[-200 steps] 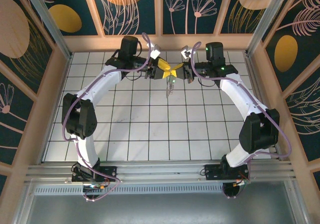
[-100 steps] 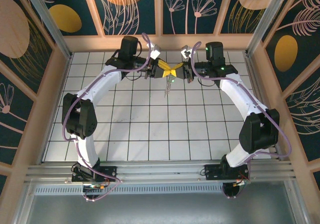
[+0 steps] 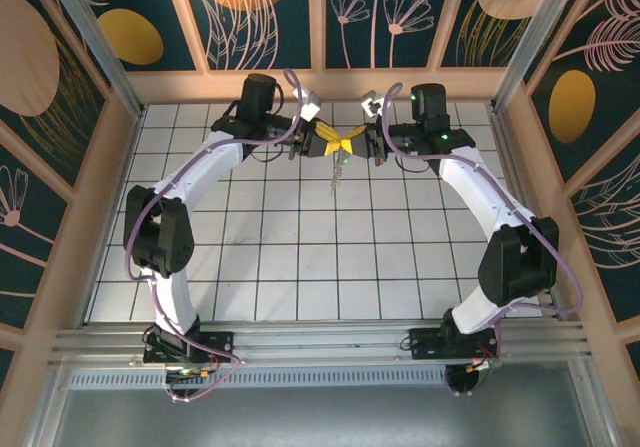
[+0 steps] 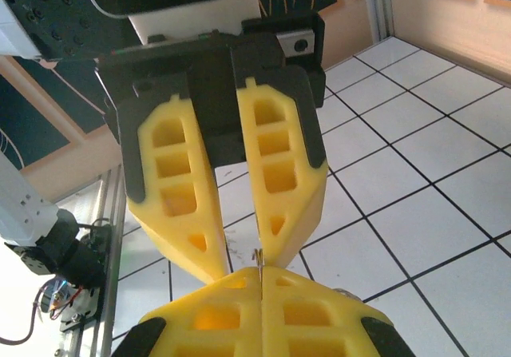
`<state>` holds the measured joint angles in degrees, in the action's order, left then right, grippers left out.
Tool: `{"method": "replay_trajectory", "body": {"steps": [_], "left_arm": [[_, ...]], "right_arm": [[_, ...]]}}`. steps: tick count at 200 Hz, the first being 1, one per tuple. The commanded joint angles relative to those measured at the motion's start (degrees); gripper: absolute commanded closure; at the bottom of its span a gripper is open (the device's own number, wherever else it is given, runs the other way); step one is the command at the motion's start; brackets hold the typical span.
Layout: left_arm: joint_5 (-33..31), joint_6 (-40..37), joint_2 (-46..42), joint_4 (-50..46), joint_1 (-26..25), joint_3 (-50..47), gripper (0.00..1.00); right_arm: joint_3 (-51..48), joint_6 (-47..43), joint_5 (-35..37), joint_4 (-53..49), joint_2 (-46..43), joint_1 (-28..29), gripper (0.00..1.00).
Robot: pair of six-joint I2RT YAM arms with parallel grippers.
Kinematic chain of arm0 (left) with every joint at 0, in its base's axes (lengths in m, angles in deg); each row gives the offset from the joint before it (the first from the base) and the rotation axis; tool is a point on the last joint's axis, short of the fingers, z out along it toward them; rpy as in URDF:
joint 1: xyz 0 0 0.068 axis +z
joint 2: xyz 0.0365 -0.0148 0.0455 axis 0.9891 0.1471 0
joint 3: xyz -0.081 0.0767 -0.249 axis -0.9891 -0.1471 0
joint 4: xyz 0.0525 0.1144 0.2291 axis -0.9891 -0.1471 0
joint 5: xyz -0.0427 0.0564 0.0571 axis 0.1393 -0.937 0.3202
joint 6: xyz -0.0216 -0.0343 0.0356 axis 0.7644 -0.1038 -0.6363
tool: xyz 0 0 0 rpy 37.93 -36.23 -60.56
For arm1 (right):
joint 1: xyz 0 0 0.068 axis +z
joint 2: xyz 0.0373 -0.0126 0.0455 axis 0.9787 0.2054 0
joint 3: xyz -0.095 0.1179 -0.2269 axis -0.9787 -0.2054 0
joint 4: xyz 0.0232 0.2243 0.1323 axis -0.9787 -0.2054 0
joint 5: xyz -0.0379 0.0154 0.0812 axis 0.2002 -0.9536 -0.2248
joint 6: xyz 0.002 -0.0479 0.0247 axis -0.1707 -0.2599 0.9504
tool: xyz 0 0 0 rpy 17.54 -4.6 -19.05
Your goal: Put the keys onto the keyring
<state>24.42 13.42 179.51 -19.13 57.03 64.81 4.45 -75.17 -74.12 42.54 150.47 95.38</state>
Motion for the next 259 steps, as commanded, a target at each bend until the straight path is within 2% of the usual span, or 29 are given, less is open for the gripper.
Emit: {"method": "replay_trajectory", "body": {"steps": [1, 47, 94, 107, 138, 161, 224, 259], "left_arm": [[2.3, -1.9, -0.5, -2.3, -0.9, -1.3, 0.79], [1.8, -0.9, -0.4, -0.9, -1.3, -1.0, 0.86], [1.7, 2.7, -1.1, 4.4, -1.4, -1.9, 1.0], [1.6, 3.9, -1.5, 6.0, -1.4, -2.4, 0.99], [-0.3, 5.1, -1.9, 7.3, -1.4, -2.4, 0.8], [-1.1, 5.5, -2.2, 8.0, -1.4, -2.6, 0.74], [-1.7, 5.8, -2.7, 8.8, -1.2, -2.3, 0.75], [-0.7, 5.6, -2.3, 8.7, -1.2, -1.9, 0.9]], "right_arm": [[2.2, 0.6, -0.8, 3.5, -0.9, 0.1, 1.0], [2.0, 0.6, -1.2, 3.6, -0.7, 0.1, 1.0], [1.8, 0.4, -1.1, 3.6, -0.8, 0.2, 1.0], [1.9, 0.3, -1.1, 3.5, -0.9, 0.1, 1.0], [2.1, -0.3, -1.0, 2.7, -1.0, 0.1, 1.0], [1.9, -0.6, -0.9, 2.5, -1.1, 0.1, 1.0], [1.2, -1.5, -0.8, 1.5, -1.5, -0.4, 1.0], [0.8, -1.5, -1.1, 1.8, -1.8, -0.6, 1.0]]}}
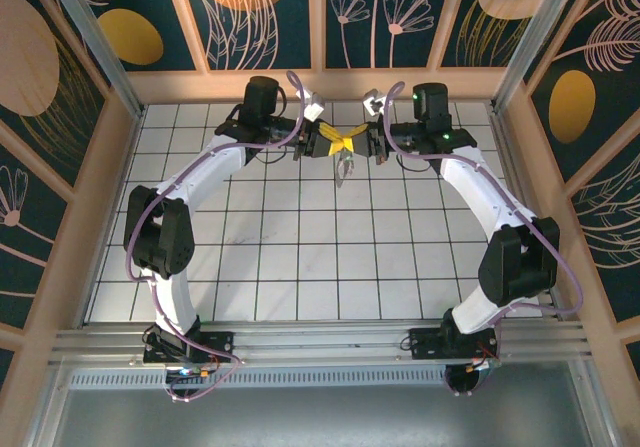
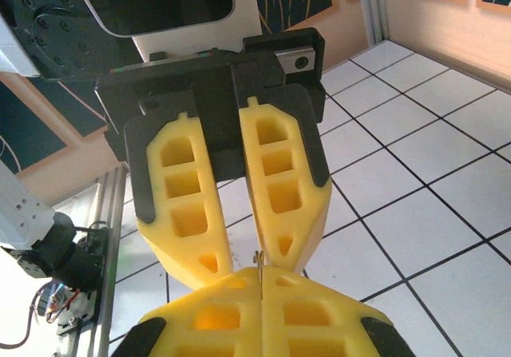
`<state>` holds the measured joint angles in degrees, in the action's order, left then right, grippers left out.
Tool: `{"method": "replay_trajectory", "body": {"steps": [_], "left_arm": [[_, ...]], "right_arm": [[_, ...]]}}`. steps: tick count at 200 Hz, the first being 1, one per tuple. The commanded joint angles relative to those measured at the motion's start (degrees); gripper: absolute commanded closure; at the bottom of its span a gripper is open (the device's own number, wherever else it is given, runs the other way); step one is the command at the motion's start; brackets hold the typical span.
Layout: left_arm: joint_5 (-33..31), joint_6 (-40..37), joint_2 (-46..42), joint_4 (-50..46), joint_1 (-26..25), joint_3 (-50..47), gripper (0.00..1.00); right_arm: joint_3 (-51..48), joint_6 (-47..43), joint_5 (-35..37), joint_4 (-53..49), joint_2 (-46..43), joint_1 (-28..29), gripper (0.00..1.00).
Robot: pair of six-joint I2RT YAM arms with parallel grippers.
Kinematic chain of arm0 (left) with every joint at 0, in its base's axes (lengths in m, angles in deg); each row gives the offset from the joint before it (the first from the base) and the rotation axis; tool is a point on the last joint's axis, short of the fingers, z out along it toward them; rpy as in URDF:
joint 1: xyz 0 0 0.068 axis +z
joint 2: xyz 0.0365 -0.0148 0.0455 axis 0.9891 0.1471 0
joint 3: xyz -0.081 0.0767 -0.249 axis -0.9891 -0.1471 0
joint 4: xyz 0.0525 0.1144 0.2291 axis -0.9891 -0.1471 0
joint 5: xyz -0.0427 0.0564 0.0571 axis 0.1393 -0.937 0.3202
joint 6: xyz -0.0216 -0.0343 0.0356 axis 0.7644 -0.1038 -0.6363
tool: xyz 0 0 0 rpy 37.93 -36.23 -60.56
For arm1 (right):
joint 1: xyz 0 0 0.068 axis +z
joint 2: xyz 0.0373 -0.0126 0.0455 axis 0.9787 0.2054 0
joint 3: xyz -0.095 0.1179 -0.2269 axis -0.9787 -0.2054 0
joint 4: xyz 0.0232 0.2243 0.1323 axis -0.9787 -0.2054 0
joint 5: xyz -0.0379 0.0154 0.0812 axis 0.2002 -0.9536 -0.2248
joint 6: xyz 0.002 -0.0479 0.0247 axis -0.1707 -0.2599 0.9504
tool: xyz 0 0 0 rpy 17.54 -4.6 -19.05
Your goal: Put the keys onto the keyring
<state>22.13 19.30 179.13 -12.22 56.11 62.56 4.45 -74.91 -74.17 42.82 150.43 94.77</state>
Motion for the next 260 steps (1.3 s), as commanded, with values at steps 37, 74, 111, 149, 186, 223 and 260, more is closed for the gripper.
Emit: {"method": "replay_trajectory", "body": {"steps": [37, 74, 111, 149, 186, 223, 260], "left_arm": [[2.7, -0.1, -1.6, 1.8, -0.3, 0.4, 0.94], [2.8, 0.2, -1.3, 1.7, -0.7, 1.2, 0.83], [3.2, 0.4, -0.7, 1.7, -1.1, 2.3, 0.87], [3.1, 0.5, -0.6, 1.9, -1.4, 2.5, 1.0], [0.2, 2.8, -2.6, 6.6, -1.4, -0.4, 1.0], [-1.1, 4.7, -4.4, 9.9, -1.4, -2.5, 1.0], [-2.6, 7.9, -7.0, 16.2, -1.4, -6.7, 1.0]], "right_arm": [[1.0, -1.4, -1.4, 1.9, -1.6, -0.1, 1.0], [1.3, -1.2, -1.9, 2.0, -1.2, 0.1, 1.0], [1.5, -1.5, -1.9, 1.6, -1.0, 0.2, 1.0], [1.6, -1.5, -1.4, 1.4, -1.1, 0.1, 1.0], [-1.1, 2.6, -0.2, 6.8, -3.9, -1.4, 0.74], [-8.5, 9.7, 1.3, 16.8, -10.1, -4.2, 0.66], [-18.4, 15.1, 7.2, 25.9, -16.3, -4.3, 0.6]]}}
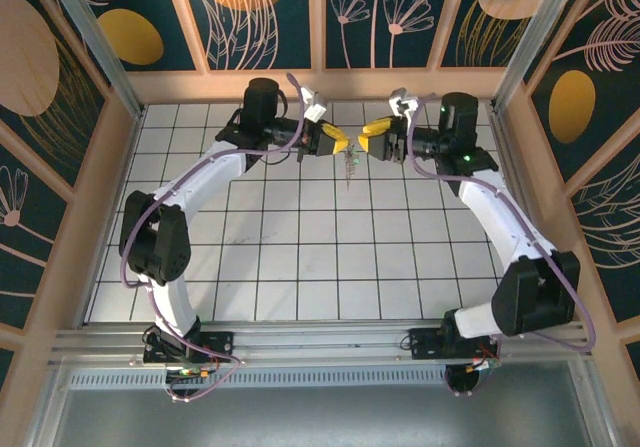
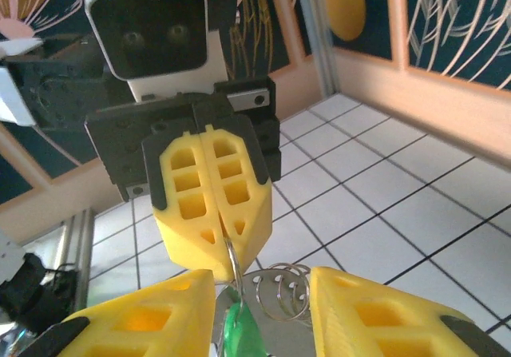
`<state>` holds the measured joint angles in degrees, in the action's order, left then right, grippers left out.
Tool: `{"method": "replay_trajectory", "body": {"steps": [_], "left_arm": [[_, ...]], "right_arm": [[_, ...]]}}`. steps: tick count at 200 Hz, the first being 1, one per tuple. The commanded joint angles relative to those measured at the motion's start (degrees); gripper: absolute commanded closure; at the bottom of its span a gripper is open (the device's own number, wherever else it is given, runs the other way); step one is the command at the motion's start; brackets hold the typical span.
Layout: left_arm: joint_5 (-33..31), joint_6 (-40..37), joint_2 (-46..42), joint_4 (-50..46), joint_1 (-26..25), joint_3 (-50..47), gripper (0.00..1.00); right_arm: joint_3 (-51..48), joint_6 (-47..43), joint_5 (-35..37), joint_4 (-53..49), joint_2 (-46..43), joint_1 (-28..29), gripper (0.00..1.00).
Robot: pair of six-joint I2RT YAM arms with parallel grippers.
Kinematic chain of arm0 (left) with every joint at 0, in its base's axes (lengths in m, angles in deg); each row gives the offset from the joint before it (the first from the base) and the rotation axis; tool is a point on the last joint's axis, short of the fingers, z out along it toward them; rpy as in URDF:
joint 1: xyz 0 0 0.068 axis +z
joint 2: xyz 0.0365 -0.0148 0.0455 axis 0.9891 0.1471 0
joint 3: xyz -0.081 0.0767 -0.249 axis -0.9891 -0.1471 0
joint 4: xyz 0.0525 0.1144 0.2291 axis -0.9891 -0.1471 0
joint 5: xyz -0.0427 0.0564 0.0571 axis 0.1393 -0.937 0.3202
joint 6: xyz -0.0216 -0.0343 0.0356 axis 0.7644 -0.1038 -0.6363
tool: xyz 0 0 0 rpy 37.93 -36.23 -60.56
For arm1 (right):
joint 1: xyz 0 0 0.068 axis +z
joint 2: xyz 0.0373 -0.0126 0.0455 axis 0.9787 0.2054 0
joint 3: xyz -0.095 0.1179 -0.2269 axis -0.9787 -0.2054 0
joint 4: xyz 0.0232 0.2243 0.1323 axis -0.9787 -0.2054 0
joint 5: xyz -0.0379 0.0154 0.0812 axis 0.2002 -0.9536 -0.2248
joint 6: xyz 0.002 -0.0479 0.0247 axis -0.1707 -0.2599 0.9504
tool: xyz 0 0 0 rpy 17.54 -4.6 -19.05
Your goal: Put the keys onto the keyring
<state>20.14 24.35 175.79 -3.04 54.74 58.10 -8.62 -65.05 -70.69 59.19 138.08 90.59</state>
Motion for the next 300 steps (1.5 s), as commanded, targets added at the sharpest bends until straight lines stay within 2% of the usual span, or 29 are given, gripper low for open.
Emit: {"method": "replay_trajectory", "body": {"steps": [1, 15, 37, 91, 151, 254, 279, 300], "left_arm": [[-0.7, 2.9, -3.7, 7.2, 0.0, -2.4, 1.0], [-1.3, 4.5, -4.9, 9.9, 0.0, -4.5, 1.0], [-2.0, 4.8, -6.4, 11.9, 0.0, -7.0, 1.0], [-1.0, 12.2, -6.7, 22.2, 0.0, -11.4, 1.0], [0.2, 15.6, -6.7, 26.5, 0.0, -12.7, 1.0], [2.2, 17.7, -6.5, 27.8, 0.0, -11.8, 1.0], [2.3, 18.5, -6.4, 28.9, 0.0, -11.9, 1.0], [2.3, 18.7, -6.3, 29.0, 0.0, -11.7, 1.0]], "right_arm": [[-5.6, 5.3, 3.9, 9.8, -4.1, -0.1, 0.6], [-9.8, 6.8, 5.2, 13.2, -6.4, -0.1, 0.56], [-15.0, 6.9, 2.8, 16.8, -9.2, -0.1, 0.55], [-19.8, 9.2, 0.8, 21.9, -10.4, 0.6, 0.53], [-17.4, 9.3, -1.4, 24.2, -6.6, 2.6, 0.52], [-12.7, 7.0, -4.5, 23.2, -1.1, 5.6, 0.52], [-11.6, 5.7, -5.5, 21.2, 0.1, 6.2, 0.57], [-11.5, 4.9, -6.4, 20.3, 0.3, 6.3, 0.76]]}}
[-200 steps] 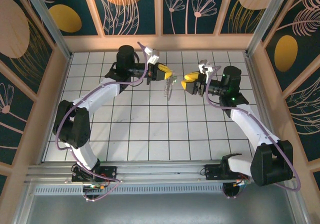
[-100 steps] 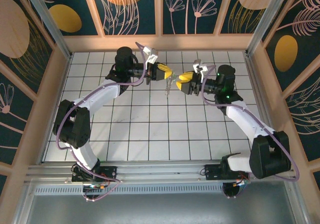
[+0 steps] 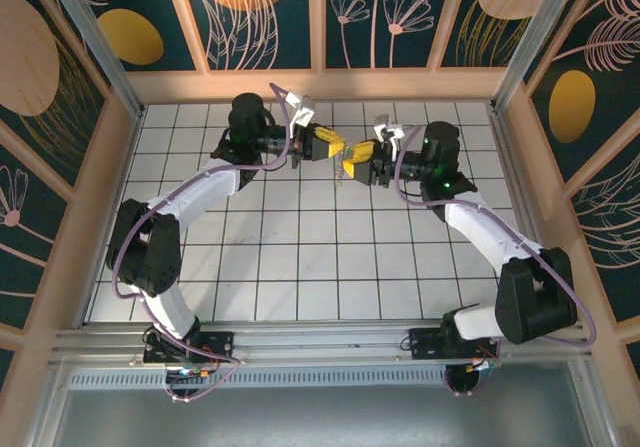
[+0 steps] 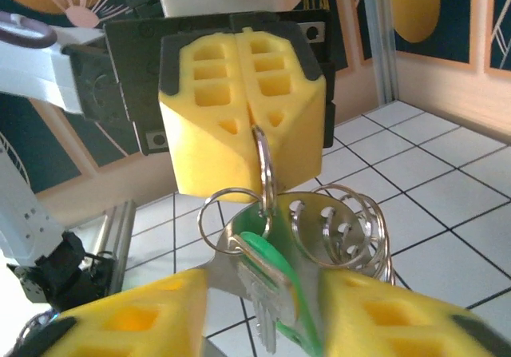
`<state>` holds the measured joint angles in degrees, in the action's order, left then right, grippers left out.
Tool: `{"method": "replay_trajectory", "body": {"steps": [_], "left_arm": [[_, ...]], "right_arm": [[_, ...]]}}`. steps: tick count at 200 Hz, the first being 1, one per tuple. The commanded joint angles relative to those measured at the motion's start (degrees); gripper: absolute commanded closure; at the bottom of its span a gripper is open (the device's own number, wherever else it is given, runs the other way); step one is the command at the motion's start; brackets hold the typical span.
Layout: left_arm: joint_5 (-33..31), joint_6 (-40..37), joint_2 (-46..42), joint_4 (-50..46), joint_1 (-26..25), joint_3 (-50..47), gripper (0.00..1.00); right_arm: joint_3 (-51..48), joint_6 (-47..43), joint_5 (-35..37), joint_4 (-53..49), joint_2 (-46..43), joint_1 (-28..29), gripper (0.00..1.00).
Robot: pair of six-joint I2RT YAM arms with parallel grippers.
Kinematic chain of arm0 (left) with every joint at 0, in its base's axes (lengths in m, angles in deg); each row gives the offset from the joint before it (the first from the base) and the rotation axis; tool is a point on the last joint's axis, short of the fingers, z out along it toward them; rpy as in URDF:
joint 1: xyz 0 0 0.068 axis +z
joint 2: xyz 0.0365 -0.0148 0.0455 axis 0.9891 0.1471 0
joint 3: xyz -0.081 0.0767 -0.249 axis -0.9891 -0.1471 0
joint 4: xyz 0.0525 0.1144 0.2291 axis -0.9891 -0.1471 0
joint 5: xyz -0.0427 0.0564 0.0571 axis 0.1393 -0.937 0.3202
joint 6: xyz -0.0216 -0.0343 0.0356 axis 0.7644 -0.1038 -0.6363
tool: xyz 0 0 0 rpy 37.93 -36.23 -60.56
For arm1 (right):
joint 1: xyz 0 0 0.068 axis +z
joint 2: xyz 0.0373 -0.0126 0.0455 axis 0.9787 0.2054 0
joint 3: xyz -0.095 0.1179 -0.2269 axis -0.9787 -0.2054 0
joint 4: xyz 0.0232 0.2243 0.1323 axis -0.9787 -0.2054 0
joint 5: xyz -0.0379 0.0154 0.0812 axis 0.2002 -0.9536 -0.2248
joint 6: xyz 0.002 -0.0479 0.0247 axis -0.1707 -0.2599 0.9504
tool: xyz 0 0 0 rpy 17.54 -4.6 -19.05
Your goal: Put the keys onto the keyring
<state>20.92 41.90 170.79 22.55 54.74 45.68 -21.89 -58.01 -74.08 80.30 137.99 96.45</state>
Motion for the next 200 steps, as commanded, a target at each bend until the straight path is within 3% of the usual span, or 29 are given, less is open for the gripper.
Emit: {"method": "replay_trajectory", "body": {"steps": [1, 20, 41, 93, 200], "left_arm": [[1.5, 1.2, -1.3, 3.4, 0.0, 0.8, 1.0], [1.4, 1.5, -1.3, 3.6, 0.0, 1.0, 1.0], [1.2, 1.5, -1.3, 3.7, 0.0, 1.2, 1.0], [-0.7, 2.1, -1.7, 5.0, 0.0, 0.6, 1.0], [-1.1, 9.1, -3.6, 14.7, 0.0, -1.7, 1.0]], "right_arm": [[1.8, -2.2, -3.0, -0.9, 0.4, 0.5, 0.77], [1.8, -3.1, -3.0, -2.5, 0.2, 0.4, 0.92], [1.7, -4.2, -2.8, -4.3, -0.4, 0.4, 1.0], [1.5, -6.0, -1.2, -7.8, -0.8, 0.3, 1.0], [5.3, -2.2, -1.0, -4.4, 4.5, 1.5, 1.0]]}}
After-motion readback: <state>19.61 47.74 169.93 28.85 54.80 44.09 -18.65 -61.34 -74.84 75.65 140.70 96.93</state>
